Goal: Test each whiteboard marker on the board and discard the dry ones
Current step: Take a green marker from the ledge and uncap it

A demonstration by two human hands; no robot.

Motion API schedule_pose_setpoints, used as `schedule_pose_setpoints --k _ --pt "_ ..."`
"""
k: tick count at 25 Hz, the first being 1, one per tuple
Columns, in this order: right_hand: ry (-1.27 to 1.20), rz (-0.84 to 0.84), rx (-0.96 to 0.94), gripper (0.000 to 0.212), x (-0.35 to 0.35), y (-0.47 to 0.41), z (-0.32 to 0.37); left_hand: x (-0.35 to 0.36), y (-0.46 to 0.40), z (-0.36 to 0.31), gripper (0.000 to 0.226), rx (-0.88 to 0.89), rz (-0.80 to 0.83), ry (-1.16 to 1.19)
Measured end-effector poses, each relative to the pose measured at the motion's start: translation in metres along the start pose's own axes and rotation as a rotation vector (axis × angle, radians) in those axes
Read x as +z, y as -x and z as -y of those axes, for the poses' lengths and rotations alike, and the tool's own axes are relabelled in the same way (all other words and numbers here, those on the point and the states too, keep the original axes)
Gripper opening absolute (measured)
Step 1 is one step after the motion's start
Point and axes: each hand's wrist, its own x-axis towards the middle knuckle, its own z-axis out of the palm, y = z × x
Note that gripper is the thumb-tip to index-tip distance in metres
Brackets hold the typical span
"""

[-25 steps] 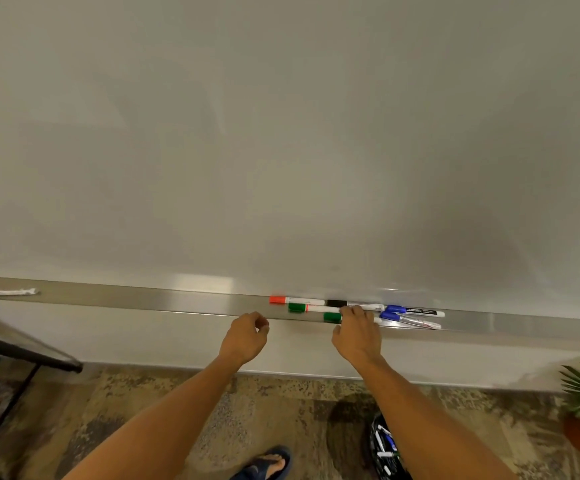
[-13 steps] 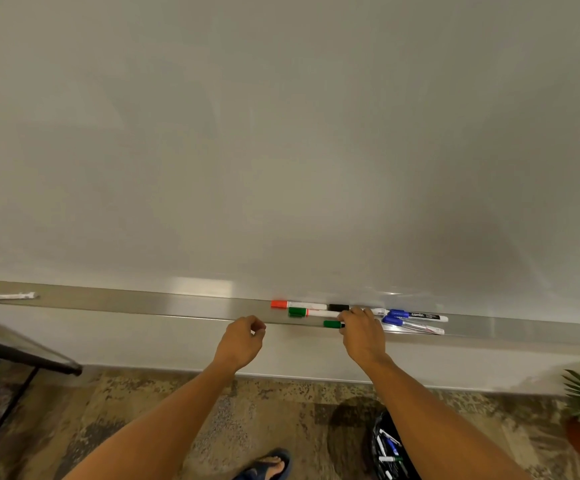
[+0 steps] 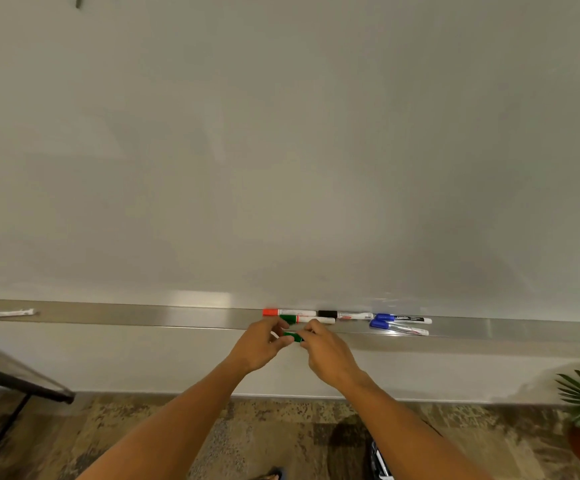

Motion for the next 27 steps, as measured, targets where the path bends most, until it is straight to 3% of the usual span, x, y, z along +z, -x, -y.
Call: schedule_pose_setpoints --k 2,9,19,27 --pt "-0.04 0.017 -0.031 0.044 -0.005 0.005 0.007 0.001 0.004 -0.005 0.025 0.051 0.0 -0.091" --pt "-0.034 0.047 -0.092 0.027 -0.03 0.022 0.011 0.002 0.024 -0.02 0.029 0.178 -0.019 -0.561" --pt "0.072 0.093 -0.197 0.022 -0.06 0.041 0.026 0.004 0.053 -0.018 0.029 0.306 -0.104 -0.631" --pt "-0.013 0.134 -0.16 0.032 -0.069 0.06 0.002 -0.045 0.086 -0.015 0.034 0.236 -0.172 -0.52"
